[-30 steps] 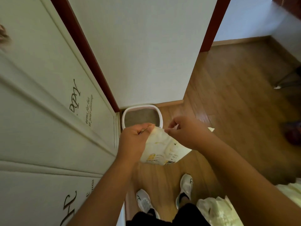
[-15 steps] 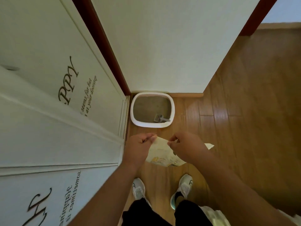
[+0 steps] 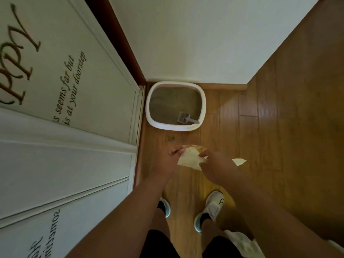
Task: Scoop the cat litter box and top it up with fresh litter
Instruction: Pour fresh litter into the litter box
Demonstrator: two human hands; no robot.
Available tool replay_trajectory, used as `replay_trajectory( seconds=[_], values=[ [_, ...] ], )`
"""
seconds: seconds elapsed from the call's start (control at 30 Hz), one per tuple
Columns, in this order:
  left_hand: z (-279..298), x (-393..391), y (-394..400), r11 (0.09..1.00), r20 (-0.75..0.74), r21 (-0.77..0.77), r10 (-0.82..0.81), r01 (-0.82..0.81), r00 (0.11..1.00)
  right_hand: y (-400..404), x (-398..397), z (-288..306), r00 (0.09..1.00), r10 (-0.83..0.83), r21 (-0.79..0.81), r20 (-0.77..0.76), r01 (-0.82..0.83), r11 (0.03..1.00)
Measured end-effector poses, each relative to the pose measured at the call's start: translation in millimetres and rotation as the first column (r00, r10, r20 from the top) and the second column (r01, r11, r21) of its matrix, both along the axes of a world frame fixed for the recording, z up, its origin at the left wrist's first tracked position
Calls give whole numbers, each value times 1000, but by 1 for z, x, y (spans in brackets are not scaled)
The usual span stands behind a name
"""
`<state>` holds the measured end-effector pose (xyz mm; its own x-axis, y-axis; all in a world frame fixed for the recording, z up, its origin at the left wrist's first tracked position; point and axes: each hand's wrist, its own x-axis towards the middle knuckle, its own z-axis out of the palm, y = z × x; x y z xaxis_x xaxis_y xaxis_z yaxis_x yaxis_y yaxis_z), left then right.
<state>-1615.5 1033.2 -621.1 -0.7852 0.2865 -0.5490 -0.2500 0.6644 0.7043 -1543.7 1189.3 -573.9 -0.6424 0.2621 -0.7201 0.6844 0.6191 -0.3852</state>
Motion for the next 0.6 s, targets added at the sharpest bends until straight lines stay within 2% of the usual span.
replay_trajectory(
  seconds=[0.17, 0.37, 0.6],
  values=[
    [-65, -24, 7, 993, 12, -62, -98, 98, 995, 7, -23, -58, 997, -23, 12, 70, 22, 1000],
    [-132, -53, 20, 987, 23, -93, -127, 129, 992, 19, -53, -137, 995, -51, 9, 82, 50, 999],
    [-212, -74, 40, 977, -76, -138, -172, 160, 982, 41, -72, -229, 999, 5, 51, 42, -7, 999]
  ],
)
